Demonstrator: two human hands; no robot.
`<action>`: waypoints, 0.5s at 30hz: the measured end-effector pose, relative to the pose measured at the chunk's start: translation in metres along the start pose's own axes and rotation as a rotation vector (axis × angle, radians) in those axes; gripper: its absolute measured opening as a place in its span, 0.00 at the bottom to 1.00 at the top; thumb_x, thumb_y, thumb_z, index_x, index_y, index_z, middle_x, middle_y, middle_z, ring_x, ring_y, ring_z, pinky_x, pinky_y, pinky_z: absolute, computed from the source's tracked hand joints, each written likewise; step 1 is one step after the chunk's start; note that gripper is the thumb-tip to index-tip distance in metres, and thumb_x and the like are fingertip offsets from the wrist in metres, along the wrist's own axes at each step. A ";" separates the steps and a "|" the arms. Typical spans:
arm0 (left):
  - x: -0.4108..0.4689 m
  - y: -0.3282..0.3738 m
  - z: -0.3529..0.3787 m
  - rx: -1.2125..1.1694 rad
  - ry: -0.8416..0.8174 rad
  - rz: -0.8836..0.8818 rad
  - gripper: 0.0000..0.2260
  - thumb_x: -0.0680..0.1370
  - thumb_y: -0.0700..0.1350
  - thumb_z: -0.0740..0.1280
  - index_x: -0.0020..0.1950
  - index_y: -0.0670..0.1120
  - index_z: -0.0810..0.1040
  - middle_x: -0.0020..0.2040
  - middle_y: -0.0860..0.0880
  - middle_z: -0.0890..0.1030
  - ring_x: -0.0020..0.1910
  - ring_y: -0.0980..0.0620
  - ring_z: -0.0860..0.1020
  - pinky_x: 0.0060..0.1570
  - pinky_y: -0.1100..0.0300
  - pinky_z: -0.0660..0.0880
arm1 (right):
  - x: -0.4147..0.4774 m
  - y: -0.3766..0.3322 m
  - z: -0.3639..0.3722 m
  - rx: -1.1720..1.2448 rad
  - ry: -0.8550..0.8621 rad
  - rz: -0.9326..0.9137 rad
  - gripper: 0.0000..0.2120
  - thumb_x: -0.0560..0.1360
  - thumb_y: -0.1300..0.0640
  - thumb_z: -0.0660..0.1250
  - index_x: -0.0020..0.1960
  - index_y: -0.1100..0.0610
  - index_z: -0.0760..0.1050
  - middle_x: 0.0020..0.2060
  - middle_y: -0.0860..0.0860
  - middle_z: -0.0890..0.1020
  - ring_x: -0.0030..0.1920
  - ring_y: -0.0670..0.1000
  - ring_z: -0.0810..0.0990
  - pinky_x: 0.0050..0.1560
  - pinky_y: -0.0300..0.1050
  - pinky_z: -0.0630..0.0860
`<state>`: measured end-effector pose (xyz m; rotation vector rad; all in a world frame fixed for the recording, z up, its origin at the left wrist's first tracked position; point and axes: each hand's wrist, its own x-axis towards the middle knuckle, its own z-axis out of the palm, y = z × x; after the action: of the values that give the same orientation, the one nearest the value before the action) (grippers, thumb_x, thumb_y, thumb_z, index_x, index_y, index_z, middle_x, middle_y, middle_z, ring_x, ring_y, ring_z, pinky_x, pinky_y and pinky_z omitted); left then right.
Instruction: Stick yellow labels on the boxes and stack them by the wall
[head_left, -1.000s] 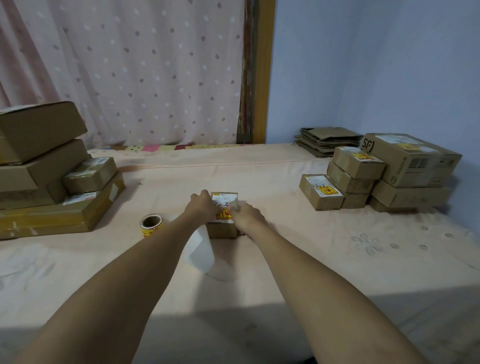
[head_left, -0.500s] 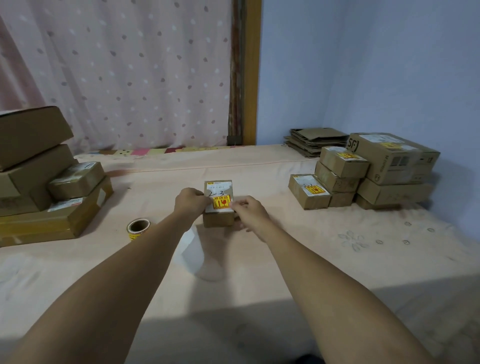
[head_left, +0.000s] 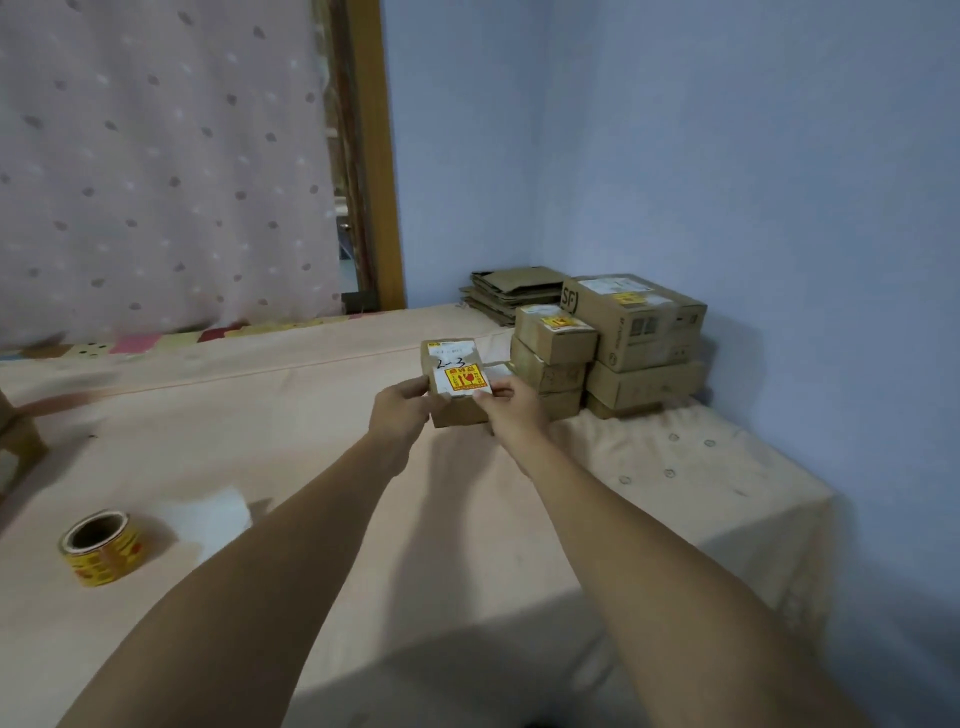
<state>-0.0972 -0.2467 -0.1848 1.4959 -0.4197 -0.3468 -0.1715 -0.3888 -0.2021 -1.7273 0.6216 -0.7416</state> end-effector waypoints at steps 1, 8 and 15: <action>0.000 0.001 0.013 -0.017 -0.030 -0.010 0.19 0.74 0.35 0.73 0.63 0.51 0.82 0.52 0.51 0.86 0.52 0.51 0.83 0.48 0.59 0.77 | 0.003 0.003 -0.009 -0.004 0.028 0.006 0.06 0.76 0.56 0.74 0.53 0.53 0.80 0.47 0.47 0.83 0.53 0.50 0.82 0.57 0.46 0.77; 0.026 -0.022 0.073 0.060 -0.002 -0.028 0.22 0.75 0.40 0.75 0.69 0.46 0.78 0.56 0.45 0.85 0.50 0.50 0.82 0.48 0.60 0.75 | 0.030 0.022 -0.053 -0.121 0.142 0.041 0.11 0.78 0.52 0.72 0.58 0.54 0.83 0.51 0.50 0.83 0.53 0.51 0.81 0.53 0.45 0.76; 0.041 -0.031 0.103 0.191 0.087 0.007 0.23 0.78 0.47 0.72 0.72 0.46 0.74 0.64 0.46 0.81 0.59 0.48 0.79 0.50 0.58 0.73 | 0.051 0.024 -0.056 -0.161 0.240 0.092 0.08 0.77 0.50 0.72 0.51 0.51 0.76 0.49 0.48 0.82 0.53 0.52 0.81 0.53 0.49 0.78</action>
<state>-0.1091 -0.3579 -0.2105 1.6885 -0.3969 -0.2402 -0.1799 -0.4681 -0.2058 -1.7561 0.9414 -0.8605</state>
